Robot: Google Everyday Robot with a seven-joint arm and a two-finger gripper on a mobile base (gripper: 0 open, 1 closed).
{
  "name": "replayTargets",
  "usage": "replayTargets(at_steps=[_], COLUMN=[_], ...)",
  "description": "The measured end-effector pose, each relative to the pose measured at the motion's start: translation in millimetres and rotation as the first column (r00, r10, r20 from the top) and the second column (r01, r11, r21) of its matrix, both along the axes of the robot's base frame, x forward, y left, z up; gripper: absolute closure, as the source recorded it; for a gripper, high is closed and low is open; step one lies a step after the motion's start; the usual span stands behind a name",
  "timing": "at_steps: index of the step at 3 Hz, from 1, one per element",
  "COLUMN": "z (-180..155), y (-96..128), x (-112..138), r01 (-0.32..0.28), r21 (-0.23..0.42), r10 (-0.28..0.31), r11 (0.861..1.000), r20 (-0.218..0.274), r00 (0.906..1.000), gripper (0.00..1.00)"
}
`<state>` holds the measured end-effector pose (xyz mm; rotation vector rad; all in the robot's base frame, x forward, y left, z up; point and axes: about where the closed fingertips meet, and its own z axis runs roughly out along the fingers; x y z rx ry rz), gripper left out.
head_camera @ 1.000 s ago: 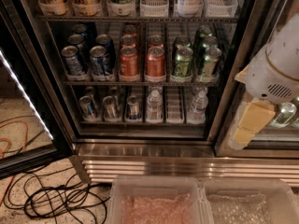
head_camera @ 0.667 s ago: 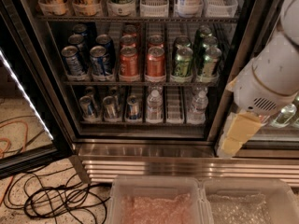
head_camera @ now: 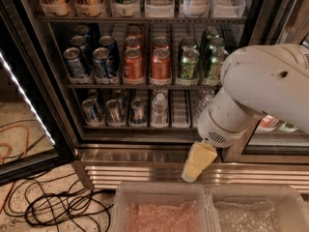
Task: Pick redbull can from bottom shelf of fridge
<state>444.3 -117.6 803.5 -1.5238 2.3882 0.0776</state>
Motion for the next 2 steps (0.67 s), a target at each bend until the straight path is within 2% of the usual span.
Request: replayTargets(at_steps=[1, 2], z=[0.0, -16.1], y=[0.0, 10.5], x=[0.0, -2.6], r01=[0.0, -0.01], r21=[0.0, 0.018], r10=[0.0, 0.01], r11=[1.0, 1.0], r20=[0.0, -0.004], r00=[1.0, 0.9999], gripper=[0.0, 0.0])
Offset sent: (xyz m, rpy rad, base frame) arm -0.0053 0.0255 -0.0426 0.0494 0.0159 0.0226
